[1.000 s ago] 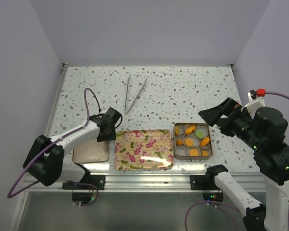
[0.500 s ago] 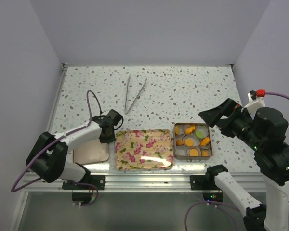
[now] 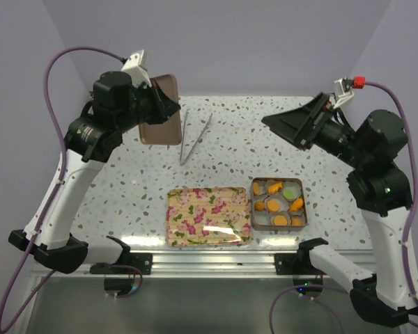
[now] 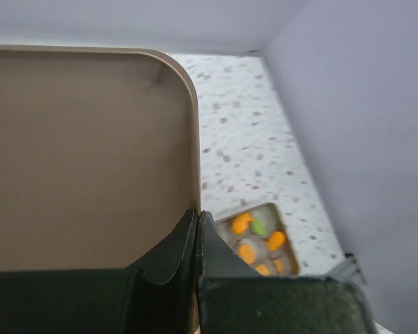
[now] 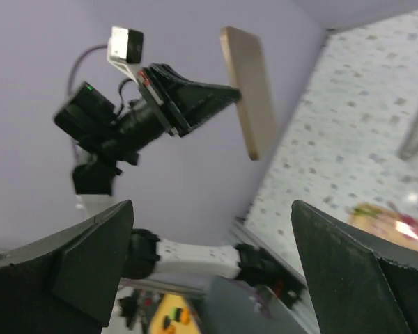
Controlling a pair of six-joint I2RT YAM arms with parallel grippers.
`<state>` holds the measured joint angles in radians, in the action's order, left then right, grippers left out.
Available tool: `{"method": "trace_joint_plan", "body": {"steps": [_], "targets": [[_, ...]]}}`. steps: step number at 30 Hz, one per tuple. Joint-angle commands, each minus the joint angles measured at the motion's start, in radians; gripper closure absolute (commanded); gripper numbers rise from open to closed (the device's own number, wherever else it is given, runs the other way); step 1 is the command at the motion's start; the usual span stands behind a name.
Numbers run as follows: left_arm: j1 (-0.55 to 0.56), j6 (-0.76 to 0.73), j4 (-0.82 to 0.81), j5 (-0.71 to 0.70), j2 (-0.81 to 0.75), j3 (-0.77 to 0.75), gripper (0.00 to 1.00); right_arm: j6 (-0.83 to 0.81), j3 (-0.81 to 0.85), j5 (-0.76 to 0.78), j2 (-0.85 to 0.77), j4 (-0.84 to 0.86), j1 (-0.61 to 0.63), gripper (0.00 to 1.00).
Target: Pack the cookies
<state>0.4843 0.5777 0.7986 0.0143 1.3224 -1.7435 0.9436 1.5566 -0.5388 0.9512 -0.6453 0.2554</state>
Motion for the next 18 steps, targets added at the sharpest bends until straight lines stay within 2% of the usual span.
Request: {"method": "trace_joint_plan", "body": {"steps": [1,2,3,5,6,8,9,10,11,12,14,15,18], "targets": [[-0.01,0.018,-0.16,0.395,0.023,-0.138,1.0,0.354,-0.05,-0.227,0.067,0.64,0.001,0.01],[-0.035,0.058,-0.22,0.526,0.008,-0.136,1.0,0.4,-0.035,-0.234,0.124,0.782,-0.001,0.01],[-0.05,0.11,-0.395,0.597,-0.008,-0.119,1.0,0.485,-0.024,-0.249,0.151,0.846,-0.001,0.01],[-0.105,0.351,-0.659,0.775,-0.073,0.016,1.0,0.57,0.005,-0.262,0.211,0.967,-0.001,0.01],[-0.121,0.558,-0.973,0.817,-0.09,0.071,1.0,0.645,0.016,-0.269,0.265,1.078,-0.004,0.01],[-0.154,0.765,-1.262,0.857,-0.12,0.209,1.0,0.701,0.037,-0.285,0.308,1.169,-0.005,0.01],[-0.158,0.857,-1.506,0.849,-0.123,0.243,1.0,0.752,0.036,-0.289,0.343,1.266,-0.004,0.01],[-0.159,1.011,-1.609,0.836,-0.121,0.295,1.0,0.785,0.03,-0.309,0.356,1.317,-0.005,0.01],[-0.159,1.071,-1.692,0.804,-0.114,0.308,1.0,0.82,0.005,-0.316,0.374,1.378,-0.007,0.01],[-0.159,1.159,-1.816,0.788,-0.109,0.315,1.0,0.903,-0.013,-0.323,0.398,1.509,-0.01,0.01],[-0.159,1.226,-1.906,0.741,-0.094,0.315,1.0,0.986,-0.074,-0.313,0.42,1.692,-0.015,0.01],[-0.159,1.252,-1.968,0.728,-0.089,0.309,1.0,1.038,-0.096,-0.305,0.429,1.729,-0.016,0.01],[-0.159,1.317,-2.029,0.699,-0.083,0.302,1.0,1.031,-0.154,-0.288,0.437,1.761,-0.016,0.01]]}}
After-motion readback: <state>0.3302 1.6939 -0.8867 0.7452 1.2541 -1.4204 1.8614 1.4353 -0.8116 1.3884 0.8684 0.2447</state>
